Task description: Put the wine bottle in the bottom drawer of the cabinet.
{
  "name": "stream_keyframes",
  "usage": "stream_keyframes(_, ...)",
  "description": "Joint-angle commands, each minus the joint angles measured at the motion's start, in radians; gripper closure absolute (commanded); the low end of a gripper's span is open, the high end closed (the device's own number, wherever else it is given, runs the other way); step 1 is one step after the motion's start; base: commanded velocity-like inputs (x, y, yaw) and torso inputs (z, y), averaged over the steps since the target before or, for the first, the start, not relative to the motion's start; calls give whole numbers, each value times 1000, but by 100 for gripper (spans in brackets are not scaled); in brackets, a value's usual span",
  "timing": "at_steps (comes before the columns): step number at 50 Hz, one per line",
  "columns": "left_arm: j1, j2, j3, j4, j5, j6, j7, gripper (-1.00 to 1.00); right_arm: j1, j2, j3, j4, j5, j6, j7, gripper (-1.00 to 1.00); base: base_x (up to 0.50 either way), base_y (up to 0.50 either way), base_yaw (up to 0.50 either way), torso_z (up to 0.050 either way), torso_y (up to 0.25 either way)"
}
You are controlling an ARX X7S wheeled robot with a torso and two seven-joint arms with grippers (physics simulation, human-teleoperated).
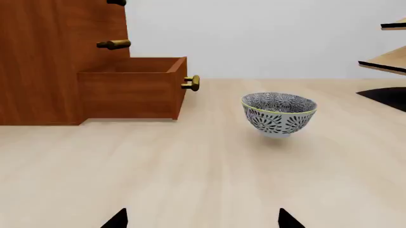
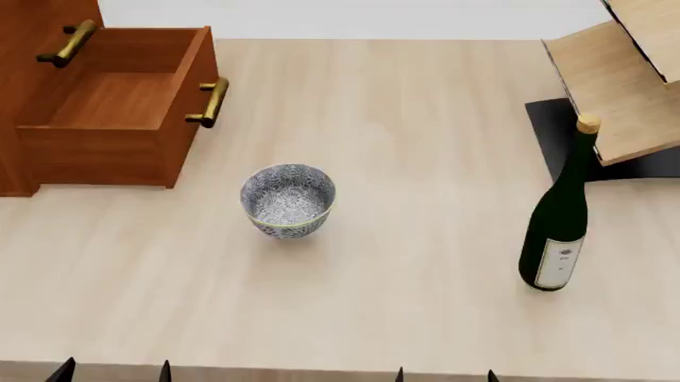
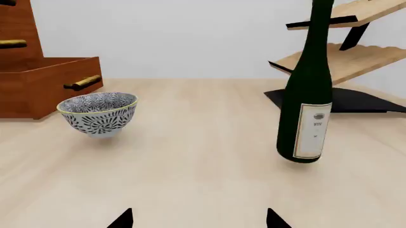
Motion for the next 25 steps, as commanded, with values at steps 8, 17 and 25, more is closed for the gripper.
stream_keyframes(8, 14, -34, 40, 26, -33, -6, -41, -100, -20, 34, -38, -33, 35, -1, 42, -100, 0, 0, 0, 0, 0)
stream_keyframes(17, 16, -56, 59, 33, -60, -3, -55, -100, -19, 54, -67, -39, 41, 3, 69, -100, 0, 0, 0, 18, 0)
stream_keyframes(25, 18, -66, 73, 34, -70, -5, -74, -100, -26, 70, -82, -41, 45, -12, 85, -100, 0, 0, 0, 50, 0)
